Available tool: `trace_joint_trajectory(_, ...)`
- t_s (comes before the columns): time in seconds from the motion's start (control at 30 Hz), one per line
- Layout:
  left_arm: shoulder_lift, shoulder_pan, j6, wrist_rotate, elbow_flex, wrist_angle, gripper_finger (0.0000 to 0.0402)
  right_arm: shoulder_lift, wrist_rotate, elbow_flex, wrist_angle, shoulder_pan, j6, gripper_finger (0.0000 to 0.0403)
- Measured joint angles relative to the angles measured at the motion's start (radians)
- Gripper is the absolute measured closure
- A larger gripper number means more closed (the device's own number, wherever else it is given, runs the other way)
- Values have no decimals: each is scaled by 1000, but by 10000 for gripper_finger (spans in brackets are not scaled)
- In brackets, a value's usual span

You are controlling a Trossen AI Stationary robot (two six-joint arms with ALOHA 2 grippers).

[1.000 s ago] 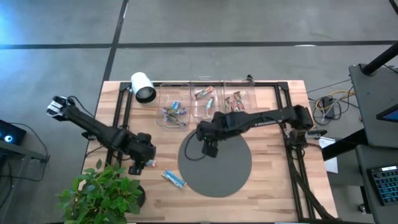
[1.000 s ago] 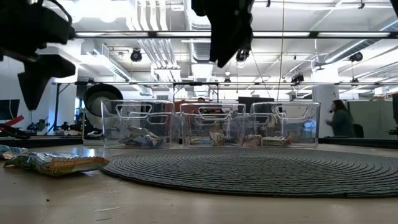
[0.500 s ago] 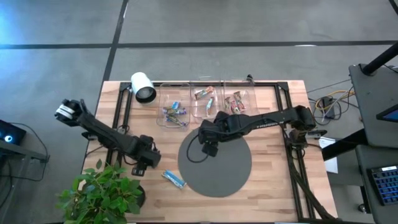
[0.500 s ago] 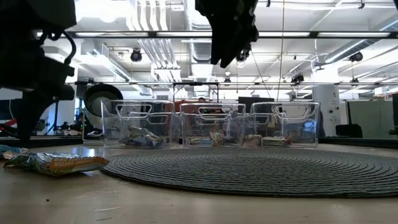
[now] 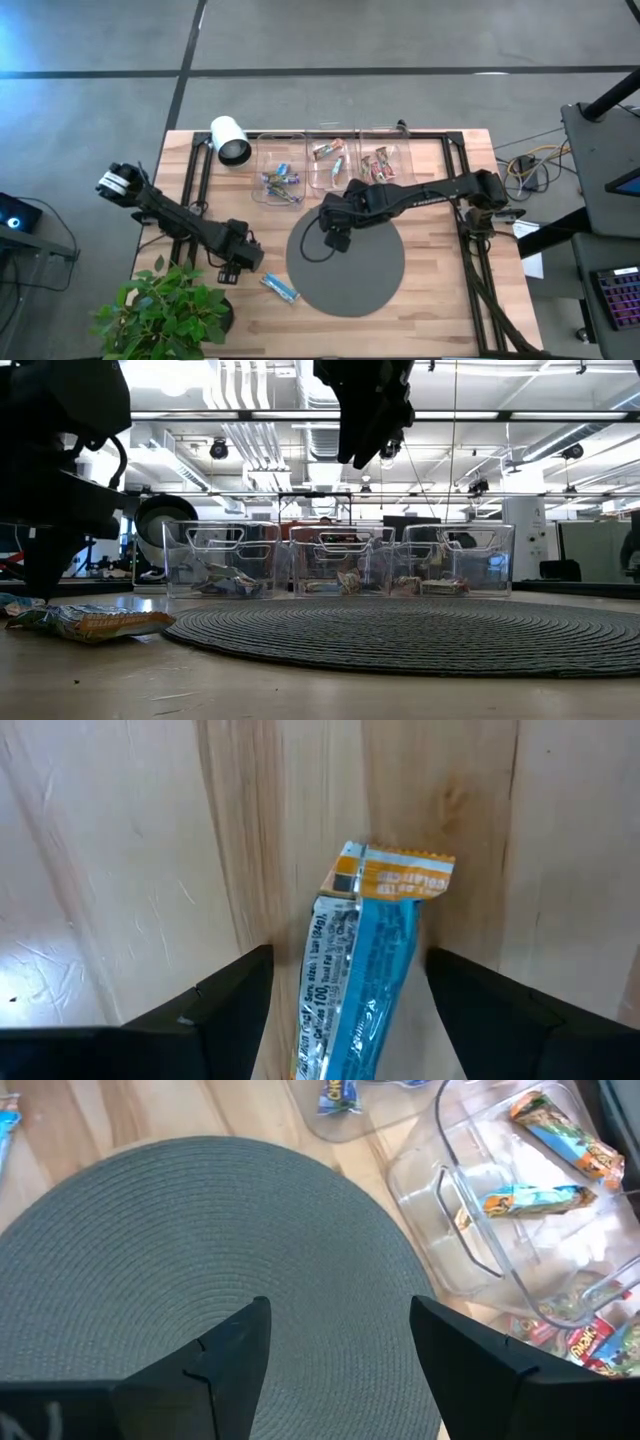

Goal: Pick and place Granola Bars by type
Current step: Put the yellow granola bar into the middle bin

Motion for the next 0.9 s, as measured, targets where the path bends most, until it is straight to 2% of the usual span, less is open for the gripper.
trace_joint_trajectory(0.13,0,0,2,1,-1,3,152,-14,7,0,-8,0,0,173)
trace_joint_trajectory(0.27,-3,0,2,3,-2,8,170,-42,121,0,-19,1,16,175)
trace_joint_trajectory(0.53,-2,2,-11,8,-1,21,249,-153,383,0,-47,-2,120,177)
trace_joint_trajectory(0.63,-2,2,-9,6,-1,29,277,-192,439,0,-53,-7,152,177)
trace_joint_trajectory(0.77,-2,2,-3,3,4,35,283,-240,456,0,-66,-18,206,177)
trace_joint_trajectory(0.9,-3,17,-1,14,38,15,284,-306,516,0,-69,-23,289,177)
